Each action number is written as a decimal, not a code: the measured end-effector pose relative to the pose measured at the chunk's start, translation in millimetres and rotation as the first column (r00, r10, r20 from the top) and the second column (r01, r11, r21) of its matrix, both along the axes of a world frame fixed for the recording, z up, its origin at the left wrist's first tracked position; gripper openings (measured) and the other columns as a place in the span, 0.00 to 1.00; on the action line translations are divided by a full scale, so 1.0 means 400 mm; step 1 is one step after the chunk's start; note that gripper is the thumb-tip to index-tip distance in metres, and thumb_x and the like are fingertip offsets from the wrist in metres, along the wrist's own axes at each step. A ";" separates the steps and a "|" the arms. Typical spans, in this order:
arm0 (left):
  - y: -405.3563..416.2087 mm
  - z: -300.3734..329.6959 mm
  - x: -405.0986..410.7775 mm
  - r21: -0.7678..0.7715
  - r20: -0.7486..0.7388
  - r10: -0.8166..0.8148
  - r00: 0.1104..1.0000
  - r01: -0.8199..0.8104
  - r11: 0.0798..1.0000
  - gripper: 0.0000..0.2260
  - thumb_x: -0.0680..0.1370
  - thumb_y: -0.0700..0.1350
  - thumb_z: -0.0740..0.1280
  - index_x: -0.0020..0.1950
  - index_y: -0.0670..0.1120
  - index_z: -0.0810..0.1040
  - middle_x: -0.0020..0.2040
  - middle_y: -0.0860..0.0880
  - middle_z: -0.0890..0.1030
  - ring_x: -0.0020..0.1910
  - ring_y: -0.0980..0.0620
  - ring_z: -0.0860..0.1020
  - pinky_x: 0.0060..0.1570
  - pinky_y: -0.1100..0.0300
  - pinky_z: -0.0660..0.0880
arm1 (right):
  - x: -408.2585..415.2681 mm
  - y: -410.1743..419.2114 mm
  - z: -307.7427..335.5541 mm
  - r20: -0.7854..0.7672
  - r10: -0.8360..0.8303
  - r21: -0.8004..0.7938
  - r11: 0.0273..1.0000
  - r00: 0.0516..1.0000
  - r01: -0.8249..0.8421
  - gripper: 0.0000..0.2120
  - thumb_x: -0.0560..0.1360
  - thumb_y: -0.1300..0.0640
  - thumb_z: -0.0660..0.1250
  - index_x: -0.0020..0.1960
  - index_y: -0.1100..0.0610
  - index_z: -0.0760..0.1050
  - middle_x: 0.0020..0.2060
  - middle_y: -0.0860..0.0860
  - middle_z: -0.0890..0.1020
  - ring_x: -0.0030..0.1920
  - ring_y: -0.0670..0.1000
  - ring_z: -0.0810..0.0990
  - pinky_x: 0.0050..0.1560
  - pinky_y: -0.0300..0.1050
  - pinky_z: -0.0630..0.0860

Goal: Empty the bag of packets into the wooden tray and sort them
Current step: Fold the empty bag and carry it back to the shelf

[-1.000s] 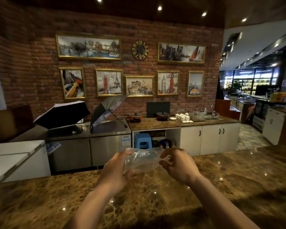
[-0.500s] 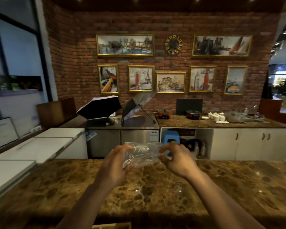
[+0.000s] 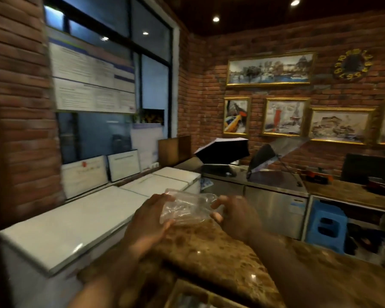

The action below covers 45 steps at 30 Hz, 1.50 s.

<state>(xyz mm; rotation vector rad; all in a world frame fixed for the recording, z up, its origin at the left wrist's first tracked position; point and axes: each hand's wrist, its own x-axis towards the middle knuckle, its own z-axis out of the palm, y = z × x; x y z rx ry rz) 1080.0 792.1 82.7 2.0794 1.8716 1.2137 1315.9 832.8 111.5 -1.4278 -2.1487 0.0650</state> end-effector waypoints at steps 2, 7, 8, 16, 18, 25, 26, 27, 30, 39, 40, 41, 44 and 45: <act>-0.049 -0.011 -0.138 0.016 0.003 0.117 0.993 -0.117 0.993 0.24 0.74 0.52 0.74 0.67 0.63 0.70 0.66 0.62 0.73 0.64 0.56 0.73 0.69 0.56 0.70 | -0.144 0.006 -0.003 0.008 0.101 0.009 0.995 0.995 -0.101 0.10 0.76 0.44 0.70 0.56 0.45 0.79 0.53 0.46 0.79 0.53 0.49 0.79 0.51 0.45 0.76; -0.180 -0.028 -0.472 0.031 -0.116 0.287 0.951 -0.286 0.958 0.22 0.73 0.49 0.76 0.65 0.58 0.74 0.66 0.56 0.77 0.65 0.51 0.76 0.65 0.55 0.72 | -0.499 -0.017 -0.022 -0.020 0.279 -0.028 0.960 0.960 -0.279 0.09 0.76 0.44 0.72 0.55 0.43 0.79 0.57 0.44 0.81 0.55 0.48 0.80 0.57 0.46 0.79; -0.211 -0.031 -0.520 0.039 -0.124 0.321 0.939 -0.318 0.947 0.22 0.73 0.48 0.76 0.65 0.57 0.74 0.66 0.55 0.77 0.66 0.51 0.76 0.65 0.55 0.72 | -0.562 -0.027 -0.027 -0.030 0.314 -0.049 0.948 0.949 -0.315 0.09 0.75 0.44 0.72 0.55 0.43 0.80 0.58 0.44 0.80 0.56 0.48 0.80 0.59 0.48 0.79; -0.530 -0.067 -0.854 0.003 -0.155 0.585 0.796 -0.592 0.806 0.22 0.75 0.53 0.73 0.68 0.59 0.71 0.68 0.56 0.74 0.65 0.54 0.75 0.64 0.51 0.77 | -1.032 -0.184 -0.082 -0.031 0.587 -0.013 0.809 0.809 -0.587 0.09 0.75 0.46 0.73 0.54 0.44 0.81 0.54 0.44 0.81 0.52 0.49 0.81 0.52 0.45 0.77; -0.601 -0.074 -0.905 -0.006 -0.158 0.646 0.747 -0.655 0.756 0.23 0.75 0.52 0.73 0.68 0.58 0.71 0.68 0.57 0.74 0.63 0.56 0.76 0.62 0.55 0.78 | -1.115 -0.232 -0.094 -0.017 0.647 -0.017 0.762 0.762 -0.647 0.08 0.76 0.46 0.72 0.54 0.44 0.80 0.54 0.44 0.80 0.53 0.49 0.80 0.54 0.46 0.77; -0.754 -0.086 -0.964 0.022 -0.200 0.794 0.574 -0.808 0.589 0.24 0.75 0.51 0.73 0.69 0.58 0.69 0.67 0.56 0.75 0.64 0.56 0.75 0.63 0.55 0.77 | -1.284 -0.326 -0.095 -0.003 0.794 -0.027 0.608 0.608 -0.793 0.07 0.76 0.49 0.73 0.53 0.45 0.81 0.49 0.44 0.79 0.40 0.44 0.80 0.41 0.39 0.76; -0.766 -0.087 -0.965 0.018 -0.201 0.810 0.550 -0.825 0.565 0.25 0.75 0.51 0.73 0.69 0.58 0.69 0.68 0.56 0.74 0.65 0.56 0.75 0.63 0.54 0.77 | -1.299 -0.330 -0.096 -0.011 0.812 -0.033 0.583 0.584 -0.812 0.07 0.76 0.49 0.73 0.53 0.45 0.81 0.49 0.43 0.79 0.36 0.43 0.79 0.39 0.35 0.74; -0.775 -0.088 -0.965 0.016 -0.206 0.825 0.527 -0.841 0.541 0.25 0.75 0.51 0.73 0.70 0.58 0.69 0.68 0.56 0.74 0.65 0.56 0.75 0.64 0.54 0.77 | -1.311 -0.331 -0.100 -0.026 0.831 -0.036 0.555 0.556 -0.831 0.06 0.76 0.49 0.73 0.53 0.45 0.81 0.48 0.43 0.78 0.34 0.42 0.78 0.37 0.32 0.72; -0.787 -0.090 -0.953 0.019 -0.212 0.856 0.472 -0.874 0.486 0.25 0.76 0.51 0.73 0.70 0.57 0.68 0.68 0.56 0.74 0.66 0.55 0.74 0.65 0.55 0.76 | -1.334 -0.325 -0.107 -0.036 0.869 -0.047 0.491 0.493 -0.870 0.06 0.77 0.48 0.73 0.53 0.45 0.80 0.47 0.40 0.76 0.32 0.39 0.77 0.31 0.28 0.66; -0.730 -0.121 -0.898 0.001 -0.213 0.891 0.402 -0.911 0.411 0.25 0.76 0.50 0.72 0.70 0.57 0.68 0.65 0.56 0.75 0.63 0.55 0.75 0.60 0.55 0.78 | -1.360 -0.231 -0.153 -0.036 0.920 -0.064 0.388 0.391 -0.919 0.08 0.75 0.47 0.73 0.54 0.44 0.81 0.51 0.42 0.78 0.46 0.46 0.81 0.49 0.48 0.82; -0.721 -0.131 -0.890 -0.010 -0.213 0.893 0.397 -0.915 0.404 0.25 0.76 0.50 0.72 0.70 0.57 0.67 0.65 0.56 0.74 0.63 0.55 0.75 0.60 0.55 0.78 | -1.358 -0.218 -0.165 -0.034 0.922 -0.083 0.383 0.387 -0.920 0.09 0.75 0.47 0.73 0.55 0.44 0.80 0.51 0.42 0.78 0.47 0.46 0.81 0.49 0.48 0.81; -0.712 -0.141 -0.885 -0.024 -0.209 0.896 0.393 -0.918 0.397 0.25 0.76 0.49 0.72 0.70 0.57 0.67 0.65 0.55 0.74 0.63 0.54 0.75 0.60 0.54 0.78 | -1.356 -0.206 -0.176 -0.042 0.922 -0.111 0.379 0.385 -0.919 0.09 0.75 0.47 0.74 0.55 0.44 0.80 0.51 0.42 0.78 0.47 0.45 0.81 0.49 0.47 0.81; -0.681 -0.206 -0.860 -0.088 -0.208 0.894 0.397 -0.918 0.387 0.25 0.76 0.49 0.73 0.70 0.57 0.68 0.65 0.53 0.75 0.62 0.52 0.76 0.60 0.51 0.78 | -1.342 -0.172 -0.240 -0.040 0.918 -0.195 0.379 0.394 -0.905 0.09 0.75 0.48 0.74 0.55 0.44 0.81 0.51 0.43 0.78 0.46 0.45 0.81 0.49 0.45 0.80; -0.673 -0.227 -0.853 -0.110 -0.208 0.893 0.399 -0.917 0.384 0.24 0.76 0.49 0.73 0.69 0.57 0.68 0.64 0.53 0.75 0.61 0.52 0.76 0.60 0.50 0.78 | -1.339 -0.164 -0.260 -0.034 0.918 -0.205 0.380 0.395 -0.902 0.09 0.75 0.48 0.74 0.55 0.43 0.81 0.50 0.43 0.78 0.47 0.46 0.81 0.49 0.47 0.80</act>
